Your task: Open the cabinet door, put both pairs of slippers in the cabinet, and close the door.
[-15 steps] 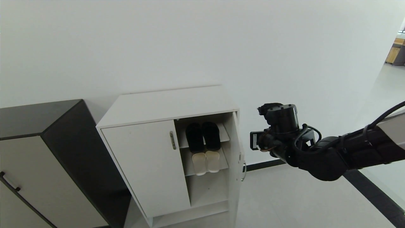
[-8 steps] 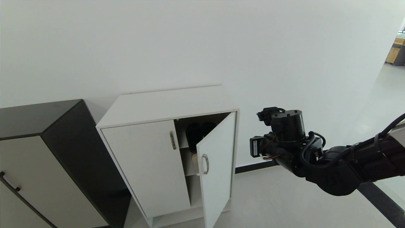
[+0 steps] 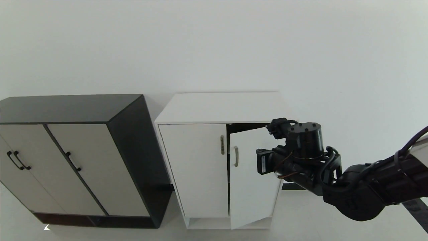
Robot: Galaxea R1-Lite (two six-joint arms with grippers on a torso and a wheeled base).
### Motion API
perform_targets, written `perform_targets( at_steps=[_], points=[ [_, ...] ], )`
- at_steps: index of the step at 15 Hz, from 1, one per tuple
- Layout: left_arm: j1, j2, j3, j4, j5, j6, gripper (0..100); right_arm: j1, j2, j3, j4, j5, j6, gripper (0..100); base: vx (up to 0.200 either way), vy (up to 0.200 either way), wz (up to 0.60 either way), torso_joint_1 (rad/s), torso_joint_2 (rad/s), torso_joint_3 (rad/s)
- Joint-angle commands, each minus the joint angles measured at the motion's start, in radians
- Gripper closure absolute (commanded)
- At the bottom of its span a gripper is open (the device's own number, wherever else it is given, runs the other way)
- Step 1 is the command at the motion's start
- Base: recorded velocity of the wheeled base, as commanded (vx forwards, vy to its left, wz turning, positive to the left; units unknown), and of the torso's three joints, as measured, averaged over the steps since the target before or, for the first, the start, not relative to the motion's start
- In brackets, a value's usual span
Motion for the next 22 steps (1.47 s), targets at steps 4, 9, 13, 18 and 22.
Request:
perform_targets(
  at_steps=[4,9,13,18,22],
  points=[
    [0.001,0.0,0.0,-0.001,0.0,0.001,100,-0.018,-0.001,0.149,-0.155,0.163,-0.004,100,0.0,0.0,0.0,0.0,0.0,0.0],
    [0.001,0.0,0.0,-0.001,0.0,0.001,100,-0.018,0.006,0.176,-0.176,0.168,-0.01,100,0.16,0.0,0.0,-0.002,0.0,0.003],
    [0.001,0.0,0.0,-0.001,0.0,0.001,100,-0.011,0.026,0.177,-0.176,0.169,-0.03,100,0.2,0.0,0.0,0.008,0.01,0.005],
    [0.001,0.0,0.0,-0.001,0.0,0.001,100,0.005,0.072,0.168,-0.204,0.171,-0.03,100,0.12,0.0,0.0,0.002,0.0,0.001],
    [0.001,0.0,0.0,-0.001,0.0,0.001,100,0.022,0.111,0.154,-0.244,0.171,-0.03,100,0.0,0.0,0.0,0.0,0.0,0.0]
  ],
)
